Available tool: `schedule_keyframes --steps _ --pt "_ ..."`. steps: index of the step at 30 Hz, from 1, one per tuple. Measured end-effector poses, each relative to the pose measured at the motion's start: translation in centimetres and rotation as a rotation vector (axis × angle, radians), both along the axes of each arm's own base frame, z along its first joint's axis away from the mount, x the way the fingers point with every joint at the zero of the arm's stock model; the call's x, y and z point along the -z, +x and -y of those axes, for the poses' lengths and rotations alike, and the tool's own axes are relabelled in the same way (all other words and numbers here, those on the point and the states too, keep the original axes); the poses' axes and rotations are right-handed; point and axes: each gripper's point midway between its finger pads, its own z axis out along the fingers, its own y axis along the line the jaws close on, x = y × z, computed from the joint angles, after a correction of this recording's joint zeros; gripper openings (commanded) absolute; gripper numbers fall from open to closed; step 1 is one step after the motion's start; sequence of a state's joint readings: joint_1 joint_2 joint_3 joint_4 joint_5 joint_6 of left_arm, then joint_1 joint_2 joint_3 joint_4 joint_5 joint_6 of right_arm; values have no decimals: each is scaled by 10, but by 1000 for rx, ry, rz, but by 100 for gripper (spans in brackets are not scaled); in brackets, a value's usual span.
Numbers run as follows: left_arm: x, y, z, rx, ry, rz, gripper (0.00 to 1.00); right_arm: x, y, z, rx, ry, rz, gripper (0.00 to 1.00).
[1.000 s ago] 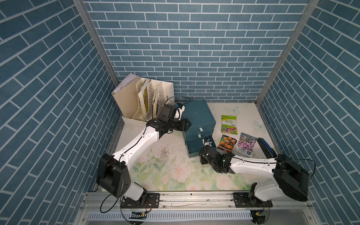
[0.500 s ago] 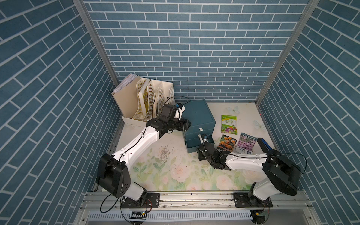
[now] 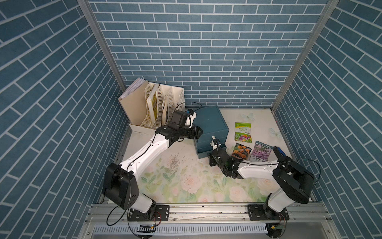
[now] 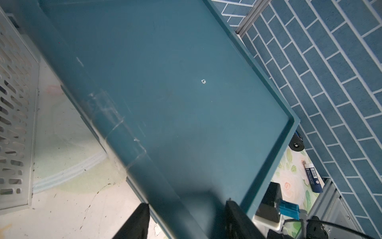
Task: Take the seed bags out of the drawer
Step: Close the drawer in the storage box.
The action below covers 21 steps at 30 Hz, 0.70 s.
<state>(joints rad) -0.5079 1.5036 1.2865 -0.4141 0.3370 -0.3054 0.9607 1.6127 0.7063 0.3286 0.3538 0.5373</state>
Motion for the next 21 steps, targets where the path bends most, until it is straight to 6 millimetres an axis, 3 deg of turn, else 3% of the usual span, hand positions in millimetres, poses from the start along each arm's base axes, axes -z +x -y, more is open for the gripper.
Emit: schedule_keyframes --steps 21 --pt "1 1 0 2 2 -8 62 17 16 -6 -2 -17 27 48"
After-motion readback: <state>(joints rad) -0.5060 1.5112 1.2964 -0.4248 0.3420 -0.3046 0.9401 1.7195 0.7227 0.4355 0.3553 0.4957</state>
